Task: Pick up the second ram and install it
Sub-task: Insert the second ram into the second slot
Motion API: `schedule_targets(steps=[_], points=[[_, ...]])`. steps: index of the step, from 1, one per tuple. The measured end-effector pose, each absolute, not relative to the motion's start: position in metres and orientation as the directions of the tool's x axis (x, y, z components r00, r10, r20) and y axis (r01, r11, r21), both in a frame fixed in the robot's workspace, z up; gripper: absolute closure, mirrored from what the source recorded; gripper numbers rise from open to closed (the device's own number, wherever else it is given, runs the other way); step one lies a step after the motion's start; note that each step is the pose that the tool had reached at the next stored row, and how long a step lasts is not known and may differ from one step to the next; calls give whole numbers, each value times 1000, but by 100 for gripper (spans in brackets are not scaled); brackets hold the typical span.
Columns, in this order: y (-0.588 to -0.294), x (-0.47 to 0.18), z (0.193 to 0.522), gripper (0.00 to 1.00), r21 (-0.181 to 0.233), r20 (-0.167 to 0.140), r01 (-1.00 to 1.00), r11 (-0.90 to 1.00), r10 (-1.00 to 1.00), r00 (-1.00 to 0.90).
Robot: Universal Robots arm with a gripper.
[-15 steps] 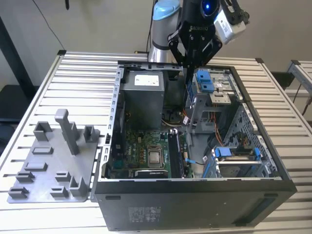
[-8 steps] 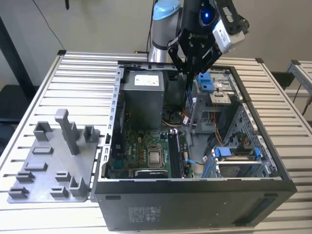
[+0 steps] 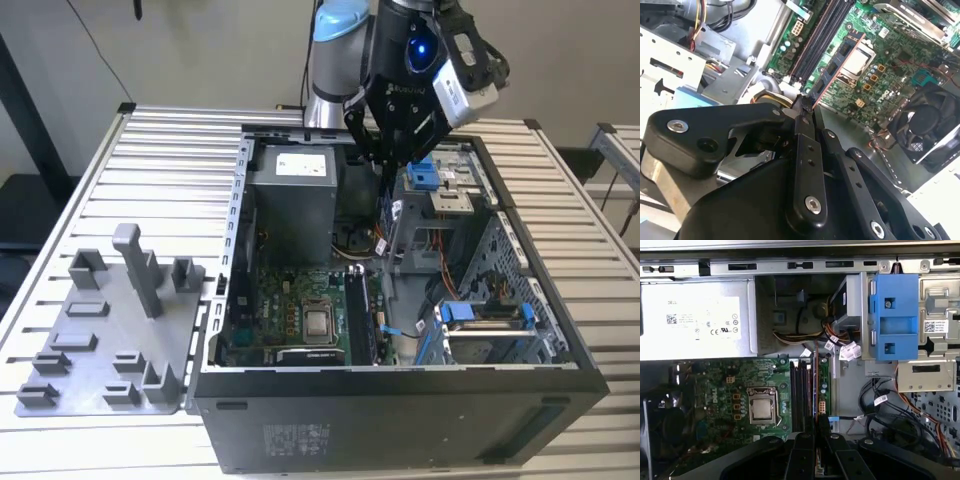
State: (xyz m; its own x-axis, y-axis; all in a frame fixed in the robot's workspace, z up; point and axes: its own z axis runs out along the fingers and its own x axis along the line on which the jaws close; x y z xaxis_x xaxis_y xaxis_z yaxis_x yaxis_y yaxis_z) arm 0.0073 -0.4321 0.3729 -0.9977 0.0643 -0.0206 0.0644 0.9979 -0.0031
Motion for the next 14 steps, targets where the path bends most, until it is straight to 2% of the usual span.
schedule_targets(steps=[14], points=[[-451, 7, 360, 86, -4, -8, 96, 995, 96, -995]])
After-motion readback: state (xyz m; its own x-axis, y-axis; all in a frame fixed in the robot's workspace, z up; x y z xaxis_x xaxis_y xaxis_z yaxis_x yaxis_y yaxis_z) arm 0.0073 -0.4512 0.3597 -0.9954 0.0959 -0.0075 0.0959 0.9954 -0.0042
